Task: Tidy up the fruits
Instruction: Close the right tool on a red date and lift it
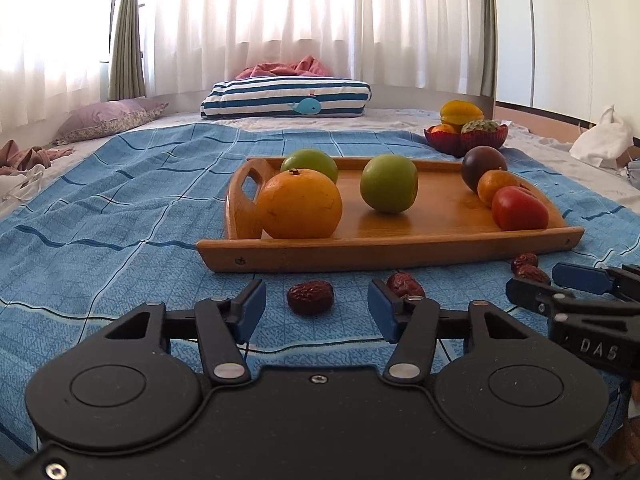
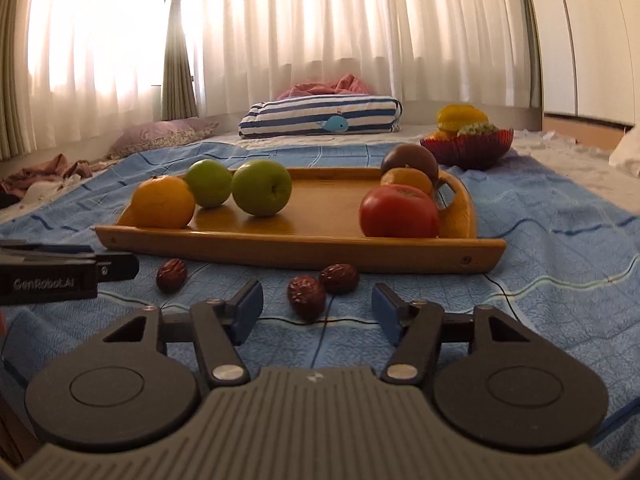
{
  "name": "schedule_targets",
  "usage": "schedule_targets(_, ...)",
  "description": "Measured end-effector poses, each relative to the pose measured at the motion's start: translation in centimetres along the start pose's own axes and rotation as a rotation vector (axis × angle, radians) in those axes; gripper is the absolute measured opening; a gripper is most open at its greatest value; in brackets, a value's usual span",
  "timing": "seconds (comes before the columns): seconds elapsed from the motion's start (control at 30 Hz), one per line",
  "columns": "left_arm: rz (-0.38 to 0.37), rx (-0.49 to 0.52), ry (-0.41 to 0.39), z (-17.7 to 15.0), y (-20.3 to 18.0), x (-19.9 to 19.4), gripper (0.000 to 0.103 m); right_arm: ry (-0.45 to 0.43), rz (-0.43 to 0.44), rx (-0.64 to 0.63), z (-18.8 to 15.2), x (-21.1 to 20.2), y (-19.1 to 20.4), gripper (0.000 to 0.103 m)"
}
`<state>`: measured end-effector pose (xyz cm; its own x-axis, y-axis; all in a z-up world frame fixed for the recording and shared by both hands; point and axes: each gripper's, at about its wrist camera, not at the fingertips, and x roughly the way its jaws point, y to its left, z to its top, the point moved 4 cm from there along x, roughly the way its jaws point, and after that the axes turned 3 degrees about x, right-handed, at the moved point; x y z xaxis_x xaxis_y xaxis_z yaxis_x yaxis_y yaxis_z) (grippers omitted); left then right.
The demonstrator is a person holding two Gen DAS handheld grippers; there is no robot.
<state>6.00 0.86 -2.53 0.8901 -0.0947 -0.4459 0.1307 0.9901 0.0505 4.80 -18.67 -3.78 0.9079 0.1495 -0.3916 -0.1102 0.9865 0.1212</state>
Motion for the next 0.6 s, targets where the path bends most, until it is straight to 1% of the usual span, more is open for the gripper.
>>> schedule_targets(0.1, 0.007, -0.005, 0.008, 0.0, 0.0, 0.3, 0.05, -0.003, -0.008, -0.052, -0.1, 0.0, 1.1, 0.061)
schedule_targets(0.3, -0.002, -0.058, 0.037, 0.0, 0.5, 0.8, 0.038, 0.014, -0.026, -0.066, -0.1, 0.2, 2.0, 0.048)
schedule_targets(0.37, -0.003, -0.068, 0.043, -0.1, 0.6, 0.8, 0.03, 0.017, -0.031, -0.067, -0.1, 0.3, 2.1, 0.041)
schedule_targets(0.4, -0.002, -0.069, 0.046, -0.1, 0.7, 0.9, 0.028, 0.018, -0.033, -0.067, -0.1, 0.3, 2.1, 0.039)
schedule_targets(0.43, 0.0, -0.069, 0.047, -0.1, 0.7, 0.9, 0.026, 0.019, -0.035, -0.067, 0.0, 0.3, 2.2, 0.031)
schedule_targets(0.47, 0.001, -0.067, 0.049, -0.1, 0.7, 0.9, 0.025, 0.022, -0.034, -0.067, 0.0, 0.3, 2.2, 0.023)
schedule_targets(0.6, 0.005, -0.058, 0.038, 0.1, 0.6, 0.5, 0.025, 0.034, -0.016, -0.061, 0.4, 0.3, 2.2, 0.023)
